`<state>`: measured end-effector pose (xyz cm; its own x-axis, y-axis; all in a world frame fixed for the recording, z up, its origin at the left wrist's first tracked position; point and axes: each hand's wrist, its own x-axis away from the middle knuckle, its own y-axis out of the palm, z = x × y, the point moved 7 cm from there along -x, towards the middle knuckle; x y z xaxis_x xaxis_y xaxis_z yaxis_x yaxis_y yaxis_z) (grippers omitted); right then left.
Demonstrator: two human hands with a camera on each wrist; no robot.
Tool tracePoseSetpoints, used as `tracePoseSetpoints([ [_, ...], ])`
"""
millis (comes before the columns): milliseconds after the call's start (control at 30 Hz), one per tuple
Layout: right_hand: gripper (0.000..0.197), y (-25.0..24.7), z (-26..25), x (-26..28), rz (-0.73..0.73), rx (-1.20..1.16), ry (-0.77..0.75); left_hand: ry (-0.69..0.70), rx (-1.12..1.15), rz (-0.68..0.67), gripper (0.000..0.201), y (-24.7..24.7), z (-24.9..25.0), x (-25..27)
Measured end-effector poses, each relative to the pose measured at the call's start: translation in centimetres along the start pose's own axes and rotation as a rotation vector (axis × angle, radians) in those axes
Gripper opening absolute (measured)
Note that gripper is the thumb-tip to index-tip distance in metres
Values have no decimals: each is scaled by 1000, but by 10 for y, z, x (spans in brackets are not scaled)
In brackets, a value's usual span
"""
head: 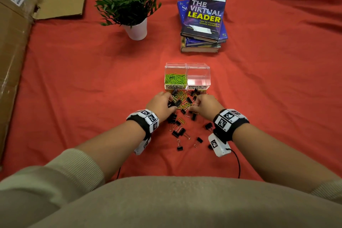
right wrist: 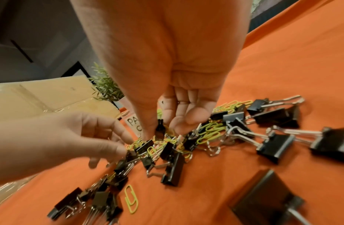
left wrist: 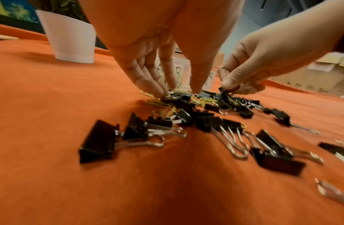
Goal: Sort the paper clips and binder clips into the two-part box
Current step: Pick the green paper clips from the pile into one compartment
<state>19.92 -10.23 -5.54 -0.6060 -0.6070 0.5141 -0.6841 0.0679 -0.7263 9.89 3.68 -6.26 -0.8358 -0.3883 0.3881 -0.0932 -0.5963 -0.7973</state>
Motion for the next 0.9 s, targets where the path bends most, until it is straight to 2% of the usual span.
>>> tracePoseSetpoints([
  [67,34,-1,6,2,-9,-30,49,23,-31,-29,37,6,3,1],
  [267,27,-3,19,11,18,-208,122,71,12,-22,19,3,6,2],
  [467,26,0,31,11,36,-340,183,58,87,-35,16,8,-3,12],
  [600,22,-14,24,16,138,-49,131,23,152,-46,25,11,-7,20],
  [700,26,-16,-2,23,232,135,-52,50,148,-72,28,15,-6,26],
  [800,28,11,-23,21,113,193,-176,91,128,-85,28,20,-6,36],
  [900,32,32,-32,16,20,245,-176,130,70,-113,29,24,-6,44],
])
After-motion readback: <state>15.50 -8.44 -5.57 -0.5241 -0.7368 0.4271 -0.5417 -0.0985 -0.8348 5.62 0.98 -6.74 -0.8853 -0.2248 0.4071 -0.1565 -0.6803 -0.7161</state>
